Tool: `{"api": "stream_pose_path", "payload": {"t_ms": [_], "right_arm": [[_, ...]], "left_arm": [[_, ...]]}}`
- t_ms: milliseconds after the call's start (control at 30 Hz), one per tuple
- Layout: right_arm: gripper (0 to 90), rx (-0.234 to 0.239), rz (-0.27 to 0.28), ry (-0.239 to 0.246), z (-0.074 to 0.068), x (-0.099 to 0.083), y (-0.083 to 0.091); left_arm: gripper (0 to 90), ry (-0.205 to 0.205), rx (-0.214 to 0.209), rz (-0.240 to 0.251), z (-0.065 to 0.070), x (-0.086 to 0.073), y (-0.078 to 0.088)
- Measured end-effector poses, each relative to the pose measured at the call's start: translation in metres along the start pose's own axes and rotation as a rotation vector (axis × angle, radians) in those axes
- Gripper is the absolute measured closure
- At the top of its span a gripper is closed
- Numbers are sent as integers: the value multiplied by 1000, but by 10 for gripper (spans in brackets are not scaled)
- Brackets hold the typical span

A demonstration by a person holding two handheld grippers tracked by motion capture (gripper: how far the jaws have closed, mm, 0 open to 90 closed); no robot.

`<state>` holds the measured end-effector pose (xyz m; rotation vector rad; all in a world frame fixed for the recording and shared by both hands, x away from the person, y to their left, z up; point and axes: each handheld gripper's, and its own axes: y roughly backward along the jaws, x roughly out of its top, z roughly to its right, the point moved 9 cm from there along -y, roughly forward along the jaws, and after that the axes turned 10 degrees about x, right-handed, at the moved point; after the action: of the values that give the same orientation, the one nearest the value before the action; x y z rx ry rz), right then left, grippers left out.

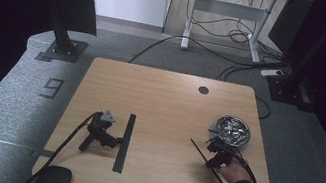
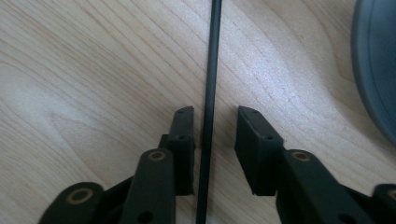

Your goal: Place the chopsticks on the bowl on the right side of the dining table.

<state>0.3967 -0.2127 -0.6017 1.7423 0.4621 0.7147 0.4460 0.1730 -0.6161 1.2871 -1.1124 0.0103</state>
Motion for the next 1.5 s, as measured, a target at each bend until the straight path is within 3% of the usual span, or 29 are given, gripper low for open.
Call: {"api": "stream_pose_path", "payload": {"t_ms": [133,533,633,1100,1500], "right_arm": [[744,5,-12,-4,1,3,0],[855,23,-143,-14,-2,9,-3],[858,15,-155,-8,-2,10,-3],[861,42,-110,-12,-5,10,-1],[861,60,-64,0,-14,18,32]], "left_arm": [[0,0,0,0,0,0,0],[0,0,0,0,0,0,0],[0,0,0,0,0,0,0],[0,0,0,0,0,0,0],[0,-2,0,-1,0,0,0]]}}
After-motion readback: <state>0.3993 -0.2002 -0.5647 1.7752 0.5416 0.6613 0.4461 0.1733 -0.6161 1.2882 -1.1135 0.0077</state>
